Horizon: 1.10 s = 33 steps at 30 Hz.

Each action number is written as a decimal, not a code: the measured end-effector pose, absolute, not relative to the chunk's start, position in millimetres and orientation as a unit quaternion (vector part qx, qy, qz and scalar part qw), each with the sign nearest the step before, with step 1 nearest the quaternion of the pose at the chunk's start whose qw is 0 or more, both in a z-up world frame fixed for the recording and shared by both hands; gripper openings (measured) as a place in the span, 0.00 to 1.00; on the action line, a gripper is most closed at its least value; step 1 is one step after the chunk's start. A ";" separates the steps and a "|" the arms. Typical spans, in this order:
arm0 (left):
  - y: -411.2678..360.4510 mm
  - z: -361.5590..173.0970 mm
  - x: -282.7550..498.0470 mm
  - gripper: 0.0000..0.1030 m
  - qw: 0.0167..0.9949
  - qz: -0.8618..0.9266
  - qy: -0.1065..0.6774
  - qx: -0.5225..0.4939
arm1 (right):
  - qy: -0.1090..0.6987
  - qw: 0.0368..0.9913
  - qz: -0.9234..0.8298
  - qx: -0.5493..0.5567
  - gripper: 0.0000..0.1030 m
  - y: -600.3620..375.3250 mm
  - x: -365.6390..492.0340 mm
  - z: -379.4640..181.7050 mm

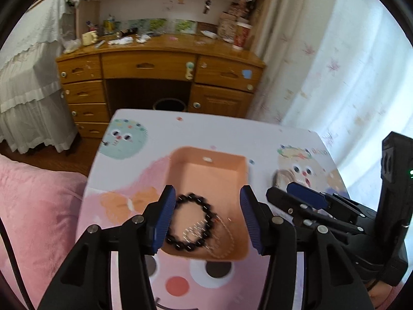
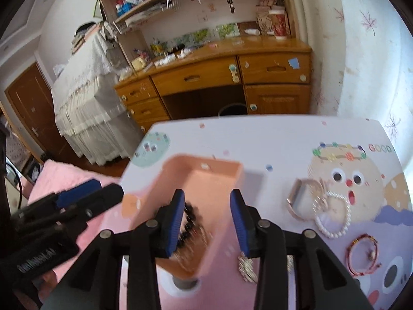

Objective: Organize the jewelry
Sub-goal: 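Lift the bracelet and ring over the pink box and open both grippers, then move the left gripper to the gold leaf hair clip while the right gripper approaches the red string bracelet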

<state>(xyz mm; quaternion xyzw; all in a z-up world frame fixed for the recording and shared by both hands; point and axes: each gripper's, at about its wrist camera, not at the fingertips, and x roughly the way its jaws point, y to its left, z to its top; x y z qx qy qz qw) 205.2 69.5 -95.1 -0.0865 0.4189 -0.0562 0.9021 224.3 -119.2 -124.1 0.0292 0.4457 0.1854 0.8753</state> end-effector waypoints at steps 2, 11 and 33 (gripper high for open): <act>55.9 -97.2 198.9 0.49 0.900 -0.065 0.424 -0.072 | 0.459 0.869 0.182 0.020 0.42 -128.7 217.5 -129.4; -5.0 -104.2 166.4 0.49 0.893 -0.084 0.441 -0.021 | 0.499 0.846 0.176 -0.064 0.55 -173.5 187.9 -144.3; -88.1 -184.3 153.7 0.65 0.830 -0.027 0.552 -0.072 | 0.510 0.823 0.140 -0.205 0.65 -268.7 175.3 -179.5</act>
